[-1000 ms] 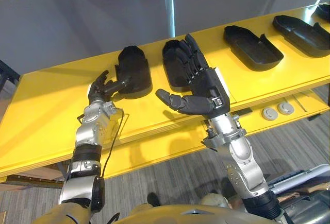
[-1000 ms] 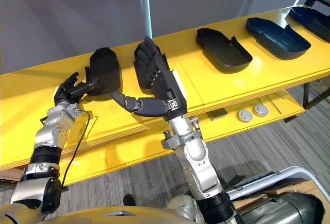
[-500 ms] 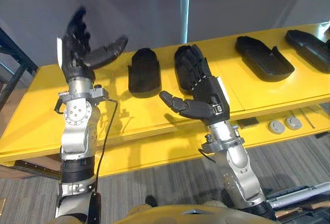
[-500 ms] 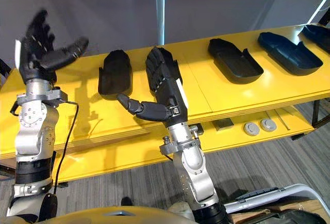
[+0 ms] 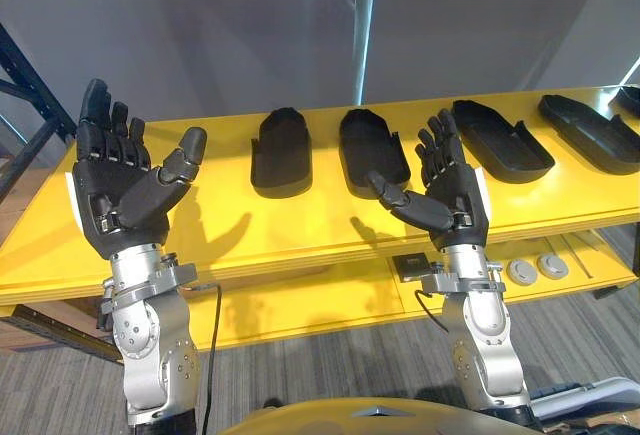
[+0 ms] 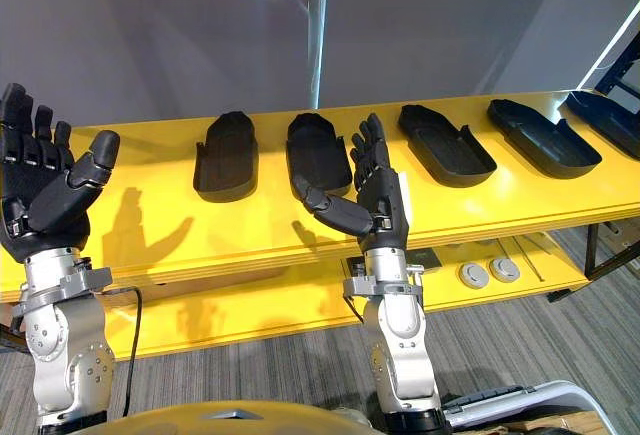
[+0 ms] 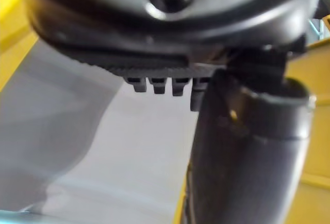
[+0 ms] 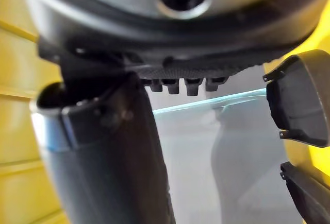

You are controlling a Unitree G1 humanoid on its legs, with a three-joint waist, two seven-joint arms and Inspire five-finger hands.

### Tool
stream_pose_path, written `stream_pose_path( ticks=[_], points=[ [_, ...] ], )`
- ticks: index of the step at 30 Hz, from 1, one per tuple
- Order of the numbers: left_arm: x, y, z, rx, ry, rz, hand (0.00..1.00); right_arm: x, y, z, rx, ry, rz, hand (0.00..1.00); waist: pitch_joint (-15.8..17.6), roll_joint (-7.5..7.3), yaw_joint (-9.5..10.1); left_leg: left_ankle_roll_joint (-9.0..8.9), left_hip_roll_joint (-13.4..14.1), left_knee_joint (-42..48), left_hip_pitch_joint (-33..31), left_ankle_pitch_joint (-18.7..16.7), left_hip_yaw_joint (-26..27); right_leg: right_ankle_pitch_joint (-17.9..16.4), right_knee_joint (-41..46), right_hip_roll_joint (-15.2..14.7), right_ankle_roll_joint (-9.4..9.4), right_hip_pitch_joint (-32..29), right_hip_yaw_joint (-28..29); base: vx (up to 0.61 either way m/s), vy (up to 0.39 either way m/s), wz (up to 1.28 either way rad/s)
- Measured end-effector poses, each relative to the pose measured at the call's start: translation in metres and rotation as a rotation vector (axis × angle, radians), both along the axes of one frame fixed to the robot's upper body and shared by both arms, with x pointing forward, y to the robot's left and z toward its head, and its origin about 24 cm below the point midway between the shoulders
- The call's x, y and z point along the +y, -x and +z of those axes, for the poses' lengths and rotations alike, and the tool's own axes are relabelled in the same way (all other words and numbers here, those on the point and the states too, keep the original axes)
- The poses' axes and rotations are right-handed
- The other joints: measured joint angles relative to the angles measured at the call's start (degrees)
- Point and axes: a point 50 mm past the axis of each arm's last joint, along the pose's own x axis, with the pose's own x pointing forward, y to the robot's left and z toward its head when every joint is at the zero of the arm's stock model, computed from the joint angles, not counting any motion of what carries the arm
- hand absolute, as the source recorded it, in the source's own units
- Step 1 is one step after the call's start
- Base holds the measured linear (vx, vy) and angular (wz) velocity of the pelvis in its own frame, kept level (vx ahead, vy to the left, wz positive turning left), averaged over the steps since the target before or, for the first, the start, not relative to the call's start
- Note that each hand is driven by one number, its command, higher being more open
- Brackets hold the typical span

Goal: Walk over and take three plastic housings, then place them on the shelf

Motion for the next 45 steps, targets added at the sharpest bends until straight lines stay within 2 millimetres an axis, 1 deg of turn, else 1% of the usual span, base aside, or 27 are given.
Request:
stream_pose_path(
  ticks=[4, 6, 9, 11, 13, 14, 15, 18, 20, 24, 26, 27, 29, 31, 32, 33, 34, 36, 37, 38, 40, 42, 45],
  points=[
    [-0.001, 0.004, -0.005, 0.004, -0.004, -0.064, 1.0, 0.001, 0.0, 0.001, -0.007, 0.006, 0.016, 1.0, 2.14, -0.22, 0.48, 0.09, -0.13, 0.09, -0.34, 0.29, -0.91, 0.02, 0.26, -0.04, -0.03, -0.08, -0.14, 0.0, 0.001, 0.05],
    [-0.003, 0.007, -0.009, 0.008, 0.012, -0.097, 1.0, 0.003, -0.001, 0.002, -0.014, 0.011, 0.033, 1.0, 3.07, -0.33, 1.32, 0.03, -0.14, 0.07, -0.57, 0.32, -1.13, 0.01, 0.27, -0.03, -0.04, -0.17, -0.2, -0.01, 0.005, 0.06],
    [-0.003, 0.011, -0.014, 0.001, 0.046, -0.147, 1.0, 0.006, -0.013, 0.008, -0.047, 0.036, 0.06, 1.0, 4.08, -0.64, 1.8, -0.14, -0.24, 0.09, -1.85, 0.68, -2.76, -0.18, 0.29, 0.0, -0.28, -0.62, -1.53, -0.01, -0.003, 0.23],
    [-0.005, 0.011, -0.014, -0.025, 0.073, -0.181, 1.0, 0.007, -0.026, 0.017, -0.092, 0.106, 0.073, 1.0, 5.26, -0.63, 3.21, 0.36, -0.2, 0.12, -2.69, 1.36, -3.41, -0.09, 0.57, 0.12, -0.18, -1.23, -1.86, 0.01, -0.012, 0.16],
    [-0.005, 0.011, -0.014, -0.034, 0.089, -0.193, 1.0, 0.009, -0.034, 0.025, -0.124, 0.152, 0.084, 1.0, 5.57, -0.58, 4.16, 0.44, -0.23, 0.13, -2.73, 1.43, -3.82, -0.13, 0.91, 0.1, -0.24, -1.16, -2.08, 0.02, -0.004, 0.09],
    [-0.005, 0.011, -0.014, -0.036, 0.09, -0.195, 1.0, 0.01, -0.035, 0.027, -0.132, 0.158, 0.086, 1.0, 5.58, -0.6, 4.4, 0.44, -0.22, 0.13, -2.72, 1.43, -3.82, -0.14, 0.91, 0.1, -0.25, -1.14, -2.08, 0.04, -0.001, 0.12],
    [-0.005, 0.011, -0.014, -0.038, 0.086, -0.201, 1.0, 0.014, -0.042, 0.037, -0.173, 0.17, 0.102, 1.0, 5.6, -0.64, 4.59, 0.47, -0.33, 0.14, -2.84, 1.46, -4.29, -0.15, 0.91, 0.08, -0.27, -0.98, -2.01, 0.03, 0.002, 0.09],
    [-0.006, 0.01, -0.016, -0.036, 0.076, -0.221, 1.0, 0.017, -0.047, 0.047, -0.218, 0.199, 0.127, 1.0, 5.69, -0.77, 4.58, 0.51, -0.44, 0.14, -3.0, 1.48, -4.57, -0.17, 0.91, 0.0, -0.3, -0.98, -1.71, 0.01, 0.008, 0.06],
    [-0.005, 0.009, -0.018, -0.026, 0.078, -0.221, 1.0, 0.019, -0.048, 0.049, -0.231, 0.242, 0.143, 1.0, 5.74, -0.81, 4.5, 0.52, -0.45, 0.14, -3.0, 1.49, -4.57, -0.19, 0.91, 0.0, -0.33, -0.98, -1.65, 0.0, 0.0, 0.0],
    [-0.005, 0.007, -0.027, 0.008, 0.091, -0.223, 1.0, 0.023, -0.049, 0.05, -0.24, 0.325, 0.212, 1.0, 6.32, -0.55, 4.47, 0.55, -0.43, 0.13, -2.97, 1.62, -4.69, -0.29, 0.97, 0.01, -0.43, -0.91, -1.65, -0.01, 0.0, 0.01],
    [-0.005, 0.006, -0.029, 0.021, 0.096, -0.226, 1.0, 0.028, -0.053, 0.044, -0.221, 0.372, 0.27, 1.0, 6.76, -0.4, 4.33, 0.55, -0.42, 0.12, -3.01, 1.8, -4.85, -0.34, 1.01, 0.03, -0.48, -0.91, -1.68, -0.04, -0.001, 0.02],
    [-0.005, 0.006, -0.03, 0.021, 0.097, -0.228, 1.0, 0.031, -0.056, 0.04, -0.202, 0.405, 0.306, 1.0, 6.9, -0.43, 4.35, 0.53, -0.4, 0.12, -3.03, 1.88, -4.97, -0.34, 1.06, 0.06, -0.49, -0.9, -1.73, -0.02, -0.003, 0.06],
    [-0.006, 0.005, -0.028, 0.015, 0.093, -0.234, 1.0, 0.037, -0.065, 0.028, -0.145, 0.524, 0.411, 1.0, 7.13, -0.44, 4.41, 0.63, -0.41, 0.13, -3.51, 2.22, -5.61, -0.34, 1.1, 0.1, -0.49, -0.91, -2.35, -0.02, -0.006, 0.13],
    [-0.006, 0.003, -0.027, 0.008, 0.086, -0.243, 1.0, 0.041, -0.073, 0.018, -0.098, 0.598, 0.47, 1.0, 7.64, -0.37, 4.73, 0.63, -0.44, 0.13, -3.67, 2.43, -6.2, -0.33, 1.18, 0.1, -0.49, -0.69, -2.93, -0.01, -0.006, 0.19],
    [-0.006, 0.002, -0.027, 0.008, 0.082, -0.249, 1.0, 0.041, -0.078, 0.014, -0.076, 0.648, 0.488, 1.0, 8.15, -0.2, 4.92, 0.69, -0.5, 0.13, -3.67, 2.57, -6.69, -0.33, 1.18, 0.09, -0.49, -0.35, -3.4, -0.01, -0.005, 0.19],
    [-0.006, 0.001, -0.028, 0.01, 0.081, -0.253, 1.0, 0.041, -0.08, 0.013, -0.068, 0.66, 0.493, 1.0, 8.32, -0.11, 5.25, 0.7, -0.51, 0.14, -3.67, 2.61, -6.8, -0.33, 1.18, 0.09, -0.48, -0.28, -3.49, -0.02, -0.002, 0.13],
    [-0.007, -0.001, -0.03, 0.016, 0.081, -0.258, 1.0, 0.041, -0.084, 0.013, -0.059, 0.695, 0.493, 1.0, 8.5, 0.05, 6.0, 0.71, -0.51, 0.14, -3.67, 2.66, -6.9, -0.33, 1.18, 0.09, -0.48, -0.23, -3.59, -0.01, -0.002, 0.08],
    [-0.006, -0.002, -0.032, 0.026, 0.082, -0.263, 1.0, 0.042, -0.09, 0.017, -0.069, 0.749, 0.499, 1.0, 8.78, 0.0, 6.19, 0.74, -0.57, 0.14, -3.71, 2.73, -7.31, -0.33, 1.18, 0.08, -0.48, 0.0, -3.96, -0.01, -0.003, 0.09],
    [-0.006, -0.003, -0.032, 0.026, 0.082, -0.268, 1.0, 0.043, -0.094, 0.024, -0.09, 0.785, 0.496, 1.0, 9.15, -0.08, 6.2, 0.76, -0.58, 0.15, -3.85, 2.83, -7.49, -0.33, 1.19, 0.08, -0.48, -0.01, -4.17, -0.01, -0.004, 0.09],
    [-0.006, -0.003, -0.032, 0.031, 0.081, -0.273, 1.0, 0.045, -0.097, 0.03, -0.112, 0.803, 0.493, 1.0, 9.42, -0.08, 6.15, 0.82, -0.61, 0.15, -4.03, 2.93, -7.7, -0.33, 1.21, 0.07, -0.48, -0.08, -4.36, -0.01, -0.004, 0.08],
    [-0.007, -0.004, -0.033, 0.043, 0.085, -0.278, 1.0, 0.048, -0.1, 0.035, -0.129, 0.813, 0.495, 1.0, 9.44, -0.08, 6.21, 0.86, -0.68, 0.16, -4.11, 2.96, -7.9, -0.32, 1.21, 0.03, -0.48, -0.05, -4.55, 0.0, -0.004, 0.05],
    [-0.007, -0.004, -0.034, 0.046, 0.085, -0.281, 1.0, 0.05, -0.106, 0.038, -0.126, 0.834, 0.496, 1.0, 9.46, -0.05, 6.3, 0.86, -0.69, 0.16, -4.13, 3.0, -8.02, -0.32, 1.22, 0.03, -0.48, 0.0, -4.65, 0.0, -0.004, 0.02],
    [-0.008, -0.004, -0.034, 0.048, 0.082, -0.29, 1.0, 0.048, -0.113, 0.038, -0.111, 0.889, 0.481, 1.0, 9.53, 0.05, 6.48, 0.88, -0.72, 0.16, -4.28, 3.07, -8.25, -0.32, 1.22, 0.03, -0.48, -0.01, -4.88, -0.01, -0.01, 0.04]
  ],
)
